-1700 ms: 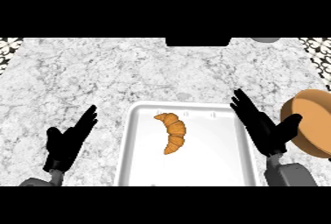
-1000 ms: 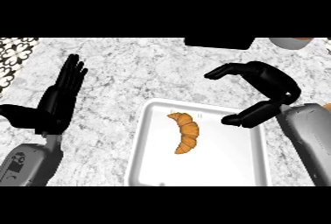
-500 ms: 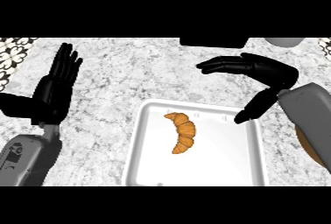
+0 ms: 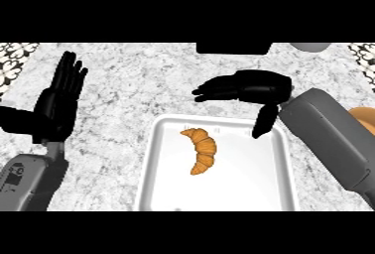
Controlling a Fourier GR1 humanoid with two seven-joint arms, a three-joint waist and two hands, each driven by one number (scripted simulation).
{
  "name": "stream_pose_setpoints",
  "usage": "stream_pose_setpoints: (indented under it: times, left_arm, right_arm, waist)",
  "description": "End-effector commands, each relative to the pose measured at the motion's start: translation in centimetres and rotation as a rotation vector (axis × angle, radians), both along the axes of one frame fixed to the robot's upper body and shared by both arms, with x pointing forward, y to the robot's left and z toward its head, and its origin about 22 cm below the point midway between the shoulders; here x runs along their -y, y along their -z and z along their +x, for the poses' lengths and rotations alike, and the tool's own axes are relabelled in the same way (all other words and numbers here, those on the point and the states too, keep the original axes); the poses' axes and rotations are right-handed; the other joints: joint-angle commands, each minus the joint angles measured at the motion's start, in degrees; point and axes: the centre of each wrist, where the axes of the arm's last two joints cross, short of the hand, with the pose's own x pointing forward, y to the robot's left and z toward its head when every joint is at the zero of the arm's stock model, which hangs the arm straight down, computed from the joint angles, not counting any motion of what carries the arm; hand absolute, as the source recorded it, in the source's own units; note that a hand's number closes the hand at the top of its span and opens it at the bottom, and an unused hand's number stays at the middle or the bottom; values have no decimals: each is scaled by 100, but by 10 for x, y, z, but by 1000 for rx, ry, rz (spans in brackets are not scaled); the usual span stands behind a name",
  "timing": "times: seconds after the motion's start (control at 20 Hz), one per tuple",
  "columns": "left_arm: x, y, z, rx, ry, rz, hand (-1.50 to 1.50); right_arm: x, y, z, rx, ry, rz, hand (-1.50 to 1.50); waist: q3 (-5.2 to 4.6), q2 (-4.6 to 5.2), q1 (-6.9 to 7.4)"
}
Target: Pick the croissant from the tray and place it in the pot
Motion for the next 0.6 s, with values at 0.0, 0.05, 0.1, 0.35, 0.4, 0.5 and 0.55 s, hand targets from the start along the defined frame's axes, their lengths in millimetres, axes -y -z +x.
stream_pose_setpoints:
  times: [0.0,0.05,0.1,0.35,0.4,0.5,0.55]
  left_arm:
    - [-15,-10,2,7,-3,11,0]
    - [-5,8,-3,1,-15,-10,0]
    - [-10,3,-10,-3,-17,6,0]
    - [1,-14,-8,-2,-20,-11,0]
    - [-11,6,-21,-1,-30,3,0]
    - [-10,14,-19,-10,-10,-23,0]
    - [-14,-13,9,-2,-28,-4,0]
  right_arm:
    - [-14,24,-3,-29,-74,-84,-150]
    - [-13,41,-13,-45,-69,-118,-150]
    - [-20,28,-11,-41,-52,-123,-150]
    - [-32,28,6,-82,-42,-182,-150]
    - [-41,50,-3,-91,-50,-183,-150]
    - [-38,71,-12,-92,-65,-203,-150]
    - [-41,79,-15,-73,-73,-190,-150]
  waist:
    - [-1,-31,-104]
    - [-2,-34,-132]
    - [-2,-50,-133]
    - [0,-39,-101]
    - [-1,-37,-87]
    - [-2,-35,-117]
    - [-1,-27,-158]
